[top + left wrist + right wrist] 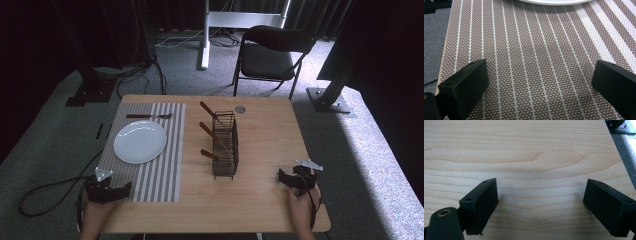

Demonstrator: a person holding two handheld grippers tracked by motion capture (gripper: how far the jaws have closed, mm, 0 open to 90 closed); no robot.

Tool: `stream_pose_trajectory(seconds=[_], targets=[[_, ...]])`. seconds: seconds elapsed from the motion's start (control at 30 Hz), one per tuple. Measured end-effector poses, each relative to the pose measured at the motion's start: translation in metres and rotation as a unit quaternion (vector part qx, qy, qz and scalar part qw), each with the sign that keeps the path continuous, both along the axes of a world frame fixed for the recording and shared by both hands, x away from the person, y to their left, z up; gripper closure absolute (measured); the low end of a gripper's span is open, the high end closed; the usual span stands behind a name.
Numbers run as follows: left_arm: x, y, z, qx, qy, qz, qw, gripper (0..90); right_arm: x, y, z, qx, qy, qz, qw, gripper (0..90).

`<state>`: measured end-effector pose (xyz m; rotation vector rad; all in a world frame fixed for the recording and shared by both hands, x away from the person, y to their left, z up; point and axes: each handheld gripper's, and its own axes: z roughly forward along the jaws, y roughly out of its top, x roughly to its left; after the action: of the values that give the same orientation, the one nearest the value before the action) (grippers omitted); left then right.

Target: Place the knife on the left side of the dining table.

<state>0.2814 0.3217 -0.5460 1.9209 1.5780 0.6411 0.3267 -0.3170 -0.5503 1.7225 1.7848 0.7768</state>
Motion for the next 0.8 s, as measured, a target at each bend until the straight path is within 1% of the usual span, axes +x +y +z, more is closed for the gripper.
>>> stream_pose_trajectory(seconds=[0.2, 0.27, 0.43, 0.8], targets=[[0.0001, 0.0004, 0.0002, 0.001, 0.001, -0.002, 1.0, 1.6, 0.0, 0.0, 0.0, 0.0, 0.0, 0.0, 1.0, 11.8], [0.0003, 0.0015, 0.0008, 0.001, 0.004, -0.009, 1.0, 1.7, 0.0, 0.0, 0.0, 0.0, 0.0, 0.0, 1.0, 11.8], [0.001, 0.002, 0.0015, 0.003, 0.008, -0.013, 0.9999, 1.8, 0.0, 0.0, 0.0, 0.0, 0.0, 0.0, 1.0, 11.8], [0.0004, 0.0036, 0.0037, 0.001, 0.014, -0.014, 0.9998, 3.2, 0.0, 0.0001, 0.0, 0.0, 0.0, 0.0, 1.0, 11.9]])
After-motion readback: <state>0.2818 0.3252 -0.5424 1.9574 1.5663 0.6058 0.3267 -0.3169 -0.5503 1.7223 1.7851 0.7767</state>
